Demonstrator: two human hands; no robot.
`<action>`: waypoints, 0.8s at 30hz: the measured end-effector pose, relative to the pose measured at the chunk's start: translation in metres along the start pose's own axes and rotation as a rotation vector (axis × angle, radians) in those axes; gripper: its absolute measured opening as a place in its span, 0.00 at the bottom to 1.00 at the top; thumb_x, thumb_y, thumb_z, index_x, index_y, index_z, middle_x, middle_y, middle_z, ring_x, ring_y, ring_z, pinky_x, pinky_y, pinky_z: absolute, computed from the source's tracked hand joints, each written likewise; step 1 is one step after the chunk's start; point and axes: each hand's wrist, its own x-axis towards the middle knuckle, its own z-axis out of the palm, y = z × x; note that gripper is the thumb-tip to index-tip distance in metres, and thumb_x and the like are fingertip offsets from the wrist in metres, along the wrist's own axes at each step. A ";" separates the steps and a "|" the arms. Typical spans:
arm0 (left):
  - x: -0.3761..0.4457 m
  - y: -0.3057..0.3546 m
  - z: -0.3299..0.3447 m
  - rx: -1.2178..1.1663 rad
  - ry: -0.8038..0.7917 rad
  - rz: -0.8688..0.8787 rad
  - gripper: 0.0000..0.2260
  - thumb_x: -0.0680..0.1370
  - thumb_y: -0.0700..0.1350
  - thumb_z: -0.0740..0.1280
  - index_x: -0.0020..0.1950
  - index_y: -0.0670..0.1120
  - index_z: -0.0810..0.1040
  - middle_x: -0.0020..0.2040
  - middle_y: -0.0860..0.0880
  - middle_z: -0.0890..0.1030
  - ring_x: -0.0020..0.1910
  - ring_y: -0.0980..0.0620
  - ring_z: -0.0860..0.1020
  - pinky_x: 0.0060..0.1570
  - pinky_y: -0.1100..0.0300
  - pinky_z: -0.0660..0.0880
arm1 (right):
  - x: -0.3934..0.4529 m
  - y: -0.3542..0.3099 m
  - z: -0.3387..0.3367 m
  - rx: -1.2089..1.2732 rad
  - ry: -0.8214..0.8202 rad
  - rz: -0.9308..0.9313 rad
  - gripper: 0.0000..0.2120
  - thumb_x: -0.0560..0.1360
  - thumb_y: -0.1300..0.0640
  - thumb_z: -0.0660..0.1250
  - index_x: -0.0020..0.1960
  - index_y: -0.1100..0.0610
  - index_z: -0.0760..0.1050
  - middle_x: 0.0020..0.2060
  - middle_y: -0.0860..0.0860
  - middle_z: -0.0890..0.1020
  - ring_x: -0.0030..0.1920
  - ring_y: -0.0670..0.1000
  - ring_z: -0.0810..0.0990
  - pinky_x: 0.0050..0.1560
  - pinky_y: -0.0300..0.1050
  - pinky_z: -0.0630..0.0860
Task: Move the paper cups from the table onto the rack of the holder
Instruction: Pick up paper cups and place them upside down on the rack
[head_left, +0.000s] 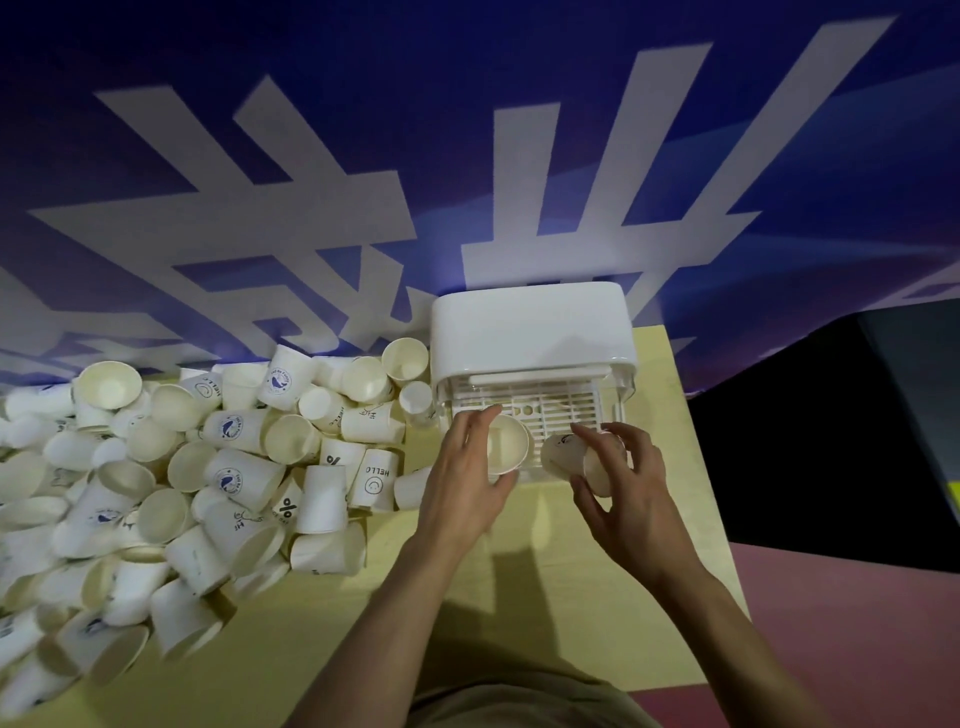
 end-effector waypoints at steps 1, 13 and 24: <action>0.001 0.003 0.003 0.000 -0.003 0.004 0.34 0.74 0.44 0.74 0.76 0.56 0.62 0.69 0.55 0.67 0.66 0.53 0.71 0.59 0.59 0.74 | 0.000 0.002 -0.002 -0.005 -0.001 -0.001 0.28 0.78 0.52 0.70 0.76 0.41 0.67 0.70 0.50 0.67 0.68 0.53 0.71 0.55 0.48 0.81; 0.008 0.000 0.033 0.037 -0.026 -0.057 0.34 0.74 0.45 0.76 0.76 0.54 0.63 0.68 0.54 0.68 0.66 0.53 0.71 0.62 0.63 0.68 | -0.005 0.023 -0.009 0.067 -0.023 0.012 0.25 0.79 0.50 0.69 0.74 0.40 0.67 0.70 0.48 0.66 0.64 0.52 0.75 0.58 0.49 0.81; 0.030 -0.008 0.052 0.217 -0.191 -0.197 0.38 0.78 0.56 0.71 0.82 0.47 0.56 0.75 0.44 0.66 0.74 0.42 0.65 0.72 0.50 0.63 | 0.006 0.035 -0.012 0.113 -0.026 0.057 0.22 0.80 0.48 0.69 0.73 0.47 0.71 0.70 0.54 0.68 0.68 0.57 0.72 0.63 0.55 0.77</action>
